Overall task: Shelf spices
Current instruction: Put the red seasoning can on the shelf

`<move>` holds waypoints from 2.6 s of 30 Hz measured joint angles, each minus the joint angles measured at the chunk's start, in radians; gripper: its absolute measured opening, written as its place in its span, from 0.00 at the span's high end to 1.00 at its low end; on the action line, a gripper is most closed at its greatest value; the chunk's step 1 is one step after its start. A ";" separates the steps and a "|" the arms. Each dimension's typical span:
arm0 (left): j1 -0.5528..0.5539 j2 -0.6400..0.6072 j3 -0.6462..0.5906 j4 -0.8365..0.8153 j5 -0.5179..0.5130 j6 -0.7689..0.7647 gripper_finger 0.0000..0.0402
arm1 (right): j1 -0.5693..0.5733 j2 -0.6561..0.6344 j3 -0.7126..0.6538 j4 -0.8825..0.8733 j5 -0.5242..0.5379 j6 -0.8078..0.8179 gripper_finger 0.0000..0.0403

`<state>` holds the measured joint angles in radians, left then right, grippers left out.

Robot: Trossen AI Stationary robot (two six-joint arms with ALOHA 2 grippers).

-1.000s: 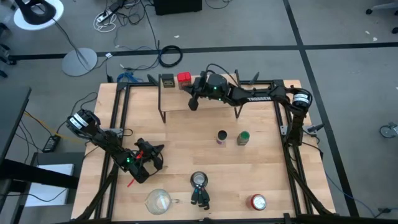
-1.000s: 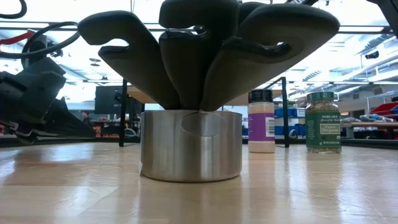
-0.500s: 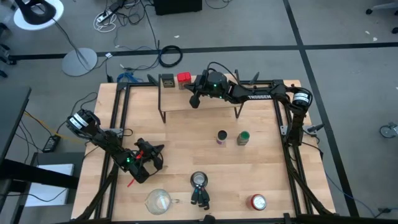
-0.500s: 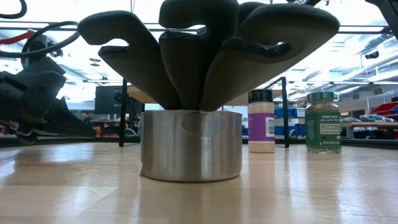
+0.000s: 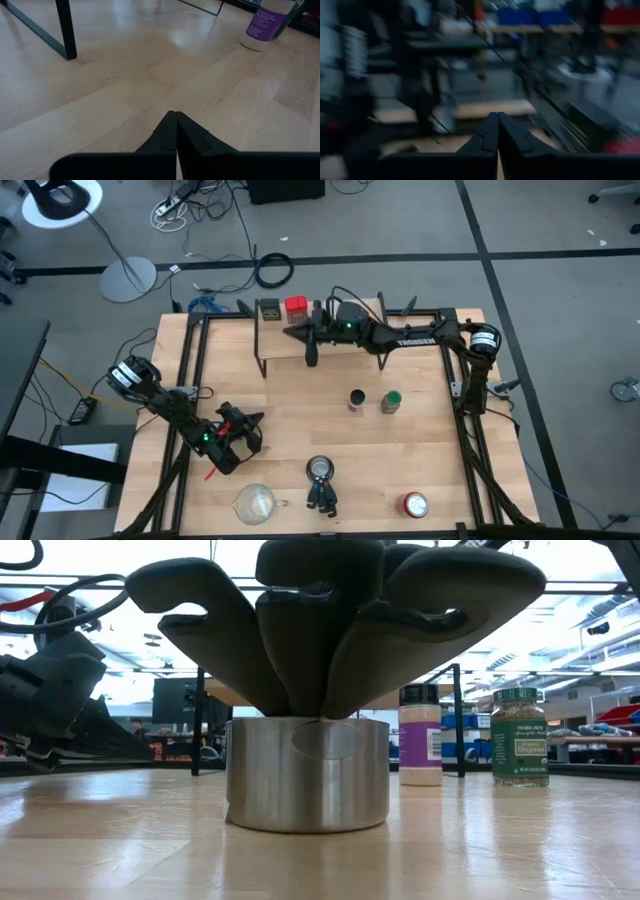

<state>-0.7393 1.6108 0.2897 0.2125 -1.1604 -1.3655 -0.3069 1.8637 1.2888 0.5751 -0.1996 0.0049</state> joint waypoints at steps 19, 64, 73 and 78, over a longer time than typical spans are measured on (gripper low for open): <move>0.097 -0.141 0.259 -0.063 0.183 0.756 1.00 | 0.301 -0.486 0.003 -0.367 0.202 -0.568 1.00; 1.126 -0.293 0.529 -0.067 0.765 1.249 1.00 | 0.452 -0.525 -0.089 -0.528 0.753 -0.528 1.00; 1.125 -0.293 0.529 -0.075 0.723 1.227 1.00 | 0.452 -0.525 -0.089 -0.527 0.745 -0.529 1.00; 1.125 -0.293 0.529 -0.075 0.693 1.219 1.00 | 0.452 -0.525 -0.089 -0.527 0.745 -0.529 1.00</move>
<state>0.3855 1.3174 0.8188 0.1371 -0.4676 -0.1464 0.1448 1.3392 1.1995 0.0483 0.5457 -0.5240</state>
